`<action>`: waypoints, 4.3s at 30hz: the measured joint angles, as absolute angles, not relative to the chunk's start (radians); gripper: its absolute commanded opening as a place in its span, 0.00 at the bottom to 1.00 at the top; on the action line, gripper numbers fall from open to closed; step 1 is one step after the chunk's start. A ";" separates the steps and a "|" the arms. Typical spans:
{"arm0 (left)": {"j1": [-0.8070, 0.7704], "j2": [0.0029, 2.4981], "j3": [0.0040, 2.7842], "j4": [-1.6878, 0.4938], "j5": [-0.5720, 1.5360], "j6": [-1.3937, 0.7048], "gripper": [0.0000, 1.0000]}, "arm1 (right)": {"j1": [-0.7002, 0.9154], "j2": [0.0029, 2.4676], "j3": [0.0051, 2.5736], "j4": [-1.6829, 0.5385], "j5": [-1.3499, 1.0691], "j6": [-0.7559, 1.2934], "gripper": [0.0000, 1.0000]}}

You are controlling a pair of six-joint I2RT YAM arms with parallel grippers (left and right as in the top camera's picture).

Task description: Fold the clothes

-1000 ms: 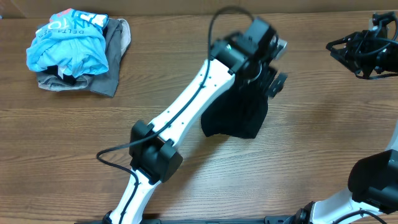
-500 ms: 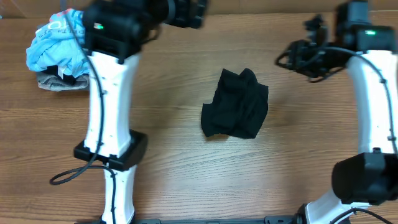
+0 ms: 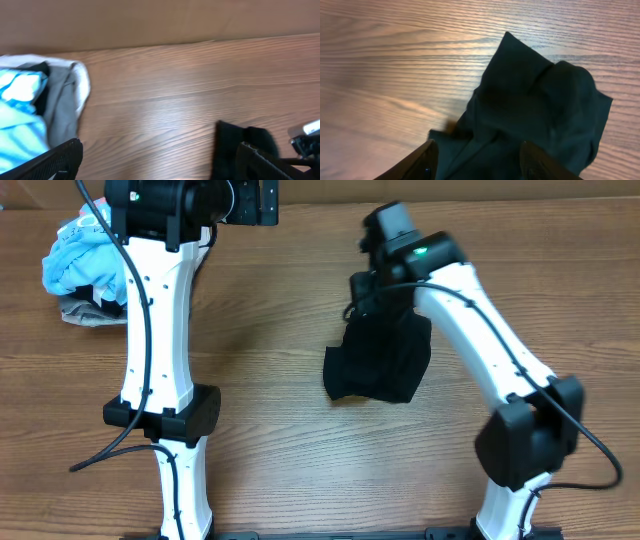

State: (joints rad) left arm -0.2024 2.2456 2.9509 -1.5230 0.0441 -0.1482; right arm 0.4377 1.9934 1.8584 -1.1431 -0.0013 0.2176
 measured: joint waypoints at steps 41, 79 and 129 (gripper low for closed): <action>-0.162 2.246 2.901 -1.551 -0.065 -0.151 1.00 | 0.278 2.123 1.923 -1.445 0.187 0.396 0.04; -0.162 2.246 2.901 -1.572 -0.065 -0.121 1.00 | 0.393 1.942 1.633 -1.473 -0.116 0.525 0.49; -0.162 2.246 2.768 -1.511 -0.006 -0.075 1.00 | 0.070 1.916 1.361 -1.361 -0.065 0.401 0.86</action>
